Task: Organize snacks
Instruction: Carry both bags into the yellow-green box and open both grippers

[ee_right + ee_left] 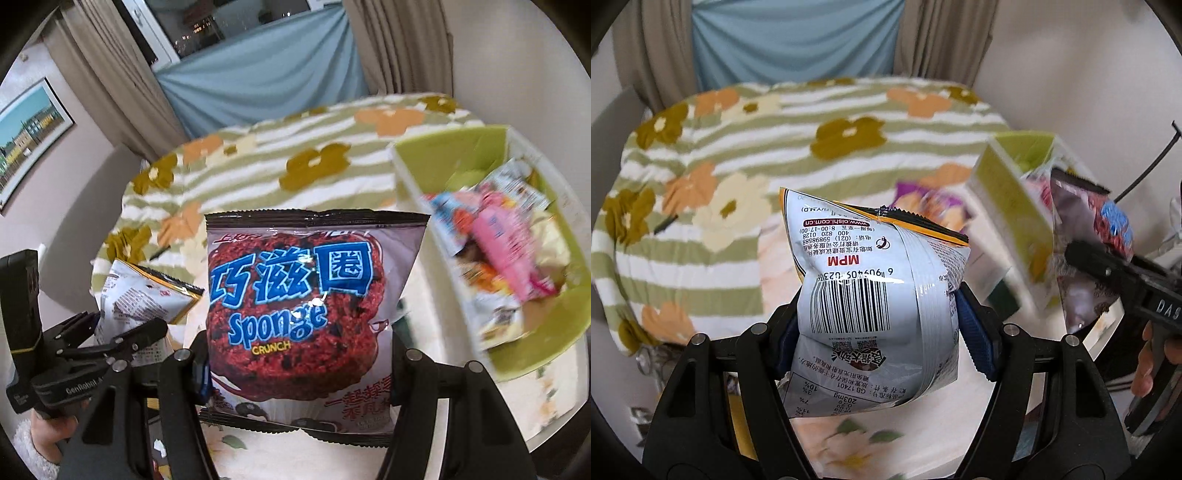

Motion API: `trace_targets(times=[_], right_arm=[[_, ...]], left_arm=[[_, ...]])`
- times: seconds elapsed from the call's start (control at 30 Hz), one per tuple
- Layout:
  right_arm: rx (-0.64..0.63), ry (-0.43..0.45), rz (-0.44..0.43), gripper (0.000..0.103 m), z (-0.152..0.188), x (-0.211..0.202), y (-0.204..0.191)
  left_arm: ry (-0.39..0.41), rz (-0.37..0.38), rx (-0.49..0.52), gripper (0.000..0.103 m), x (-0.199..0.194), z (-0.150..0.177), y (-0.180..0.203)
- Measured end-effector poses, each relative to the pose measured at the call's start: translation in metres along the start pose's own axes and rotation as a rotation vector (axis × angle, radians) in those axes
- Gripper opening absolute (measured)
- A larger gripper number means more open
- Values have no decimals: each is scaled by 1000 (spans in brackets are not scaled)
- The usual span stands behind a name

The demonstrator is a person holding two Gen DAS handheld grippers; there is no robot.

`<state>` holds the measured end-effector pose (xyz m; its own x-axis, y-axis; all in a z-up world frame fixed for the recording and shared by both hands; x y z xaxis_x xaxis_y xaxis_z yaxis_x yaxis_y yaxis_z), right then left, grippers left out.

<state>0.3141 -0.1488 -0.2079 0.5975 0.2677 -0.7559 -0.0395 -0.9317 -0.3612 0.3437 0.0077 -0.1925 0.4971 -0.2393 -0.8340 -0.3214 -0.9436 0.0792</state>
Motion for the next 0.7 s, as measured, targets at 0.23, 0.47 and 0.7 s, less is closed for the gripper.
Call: trace_targets(times=[0.23,0.47,0.7], right_arm=[[-27,46,8,61,-31,-49,71],[15,113,54,61,-55,-89,150],[31,107,82,61,-62,-102,212]], left_arm=[[78,66,-1,70,-7,-47,93],[83,143,22,70,15,-69,202],[39,175,-7,70,57,-63,276]])
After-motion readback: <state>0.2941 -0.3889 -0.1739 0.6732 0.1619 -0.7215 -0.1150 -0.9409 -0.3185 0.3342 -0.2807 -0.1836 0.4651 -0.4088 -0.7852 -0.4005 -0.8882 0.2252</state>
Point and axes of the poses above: each gripper's, at about its wrist camera, not at the fingertips, and x roughly the way its jaws point, y to its right, z to its underside, the point moved 10 cm from there along x, roughly the way its jaws point, and after that the axes turned 3 degrees about -z, right-handed, at the moved point
